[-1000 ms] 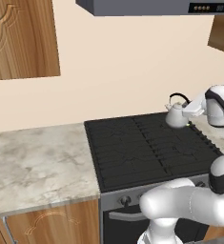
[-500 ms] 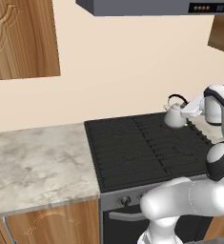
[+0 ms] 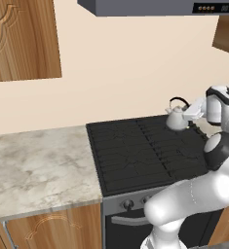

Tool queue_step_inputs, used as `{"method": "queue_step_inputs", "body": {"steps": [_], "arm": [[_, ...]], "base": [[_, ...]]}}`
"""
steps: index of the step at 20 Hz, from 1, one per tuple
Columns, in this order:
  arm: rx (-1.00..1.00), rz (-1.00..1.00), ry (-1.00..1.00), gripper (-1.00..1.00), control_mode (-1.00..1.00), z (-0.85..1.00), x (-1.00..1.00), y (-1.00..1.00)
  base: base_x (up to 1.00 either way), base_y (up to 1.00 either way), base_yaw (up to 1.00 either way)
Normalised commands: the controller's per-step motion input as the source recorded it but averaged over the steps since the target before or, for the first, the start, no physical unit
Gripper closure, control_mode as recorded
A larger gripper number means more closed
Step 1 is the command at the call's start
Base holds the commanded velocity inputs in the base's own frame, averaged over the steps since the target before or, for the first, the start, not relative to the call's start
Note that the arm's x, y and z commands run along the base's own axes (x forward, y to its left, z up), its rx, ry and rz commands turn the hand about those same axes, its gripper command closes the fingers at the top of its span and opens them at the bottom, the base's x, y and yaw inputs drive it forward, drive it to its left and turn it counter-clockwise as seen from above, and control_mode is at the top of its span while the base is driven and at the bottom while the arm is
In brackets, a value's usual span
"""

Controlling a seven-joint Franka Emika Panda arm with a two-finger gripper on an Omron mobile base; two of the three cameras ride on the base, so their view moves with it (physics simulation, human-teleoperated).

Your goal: Pick the kettle from the cabinet and place it on a stove burner. Then pick the pot from the counter and place it on another stove burner. Finally, turn both burners on.

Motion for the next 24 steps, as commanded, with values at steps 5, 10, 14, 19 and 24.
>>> {"method": "queue_step_inputs", "body": {"steps": [5, 10, 14, 19, 24], "arm": [[0.0, 0.03, 0.0, 1.0, -1.0, -0.13, 0.23, -0.09], [0.0, 0.03, 0.0, 1.0, -1.0, -0.12, 0.26, -0.1], [0.0, 0.03, 0.0, 1.0, -1.0, -0.15, 0.25, -0.1], [0.0, 0.03, 0.0, 1.0, -1.0, -0.19, 0.23, -0.12], [0.0, 0.02, 0.0, 1.0, -1.0, -0.2, 0.18, -0.09]], "base": [[0.0, 0.0, 0.0], [0.0, 0.0, 0.0], [0.0, 0.0, 0.0], [0.0, 0.0, 0.0], [0.0, 0.0, 0.0]]}}
